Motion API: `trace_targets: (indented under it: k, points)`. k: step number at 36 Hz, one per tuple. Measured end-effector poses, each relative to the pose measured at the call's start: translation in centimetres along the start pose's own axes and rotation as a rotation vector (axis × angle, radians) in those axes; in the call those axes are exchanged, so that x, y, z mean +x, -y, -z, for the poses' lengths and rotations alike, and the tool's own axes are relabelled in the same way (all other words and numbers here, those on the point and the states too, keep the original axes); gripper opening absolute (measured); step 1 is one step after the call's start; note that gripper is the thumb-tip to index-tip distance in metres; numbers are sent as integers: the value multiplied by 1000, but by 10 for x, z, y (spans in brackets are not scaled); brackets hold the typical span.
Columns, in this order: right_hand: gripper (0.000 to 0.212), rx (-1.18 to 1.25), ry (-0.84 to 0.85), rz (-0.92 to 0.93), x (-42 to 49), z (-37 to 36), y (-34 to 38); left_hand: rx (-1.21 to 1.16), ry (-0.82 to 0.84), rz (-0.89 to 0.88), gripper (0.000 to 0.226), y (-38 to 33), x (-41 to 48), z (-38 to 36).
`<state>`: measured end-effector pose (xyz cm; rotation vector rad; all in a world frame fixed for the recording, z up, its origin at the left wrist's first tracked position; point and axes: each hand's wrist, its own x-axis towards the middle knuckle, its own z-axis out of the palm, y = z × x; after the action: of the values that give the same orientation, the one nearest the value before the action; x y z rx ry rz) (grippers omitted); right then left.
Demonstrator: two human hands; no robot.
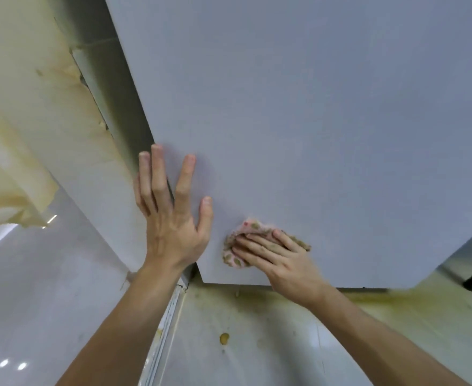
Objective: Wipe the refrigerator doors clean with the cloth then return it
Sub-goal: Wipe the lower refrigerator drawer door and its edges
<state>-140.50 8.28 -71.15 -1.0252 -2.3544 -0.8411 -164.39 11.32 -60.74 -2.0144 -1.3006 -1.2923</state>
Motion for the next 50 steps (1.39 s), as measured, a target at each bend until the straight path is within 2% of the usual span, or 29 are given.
trace_targets:
  k: [2,5,7,11,14,17,19,21,23,27,31,34,38,41,43,47,50]
  points:
    - [65,10,52,15,-1,5,-3,1,28,-31,73,-5,-2,-4]
    - [62,23,-7,5,8,20,-11,-7,26,-18,72,-10,-2,-7]
    - [61,14,-144,-89,20,39,-21,-10,15,1,73,-12,-2,-7]
    - [44,24,-499,-377,65,89,-58,12,-2,-2,76,-17,-4,-7]
    - [52,96,-695,-562,101,115,-85,-2,-7,-12,78,-24,-1,-9]
    - [54,117,-797,-638,114,119,-82,-10,-17,-21,81,-35,4,-14]
    - [52,104,-781,-626,106,106,-70,-23,-20,-7,83,-41,7,-17]
    - [47,90,-685,-536,83,85,-56,-28,-22,6,85,-45,9,-18]
    - [49,66,-503,-401,44,60,-45,-30,-19,10,85,-47,9,-19]
    - [71,-8,-171,-200,-31,26,-37,-13,-10,7,87,-48,8,-19]
    - [68,-18,-72,-98,-44,34,-53,28,-2,-36,92,-52,9,-21]
    - [66,-47,-133,-159,-31,58,-66,47,-17,-57,96,-60,9,-22]
    - [52,15,-448,-452,19,110,-100,40,-9,-88,97,-74,13,-24]
    - [64,50,-632,-610,64,142,-129,24,-14,-90,96,-84,19,-28]
    - [69,51,-689,-655,78,148,-133,16,-17,-86,94,-92,22,-30]
    - [63,7,-631,-605,58,115,-110,22,-20,-88,91,-105,24,-34]
    - [58,-28,-421,-410,3,68,-85,24,-6,-75,93,-107,24,-35]
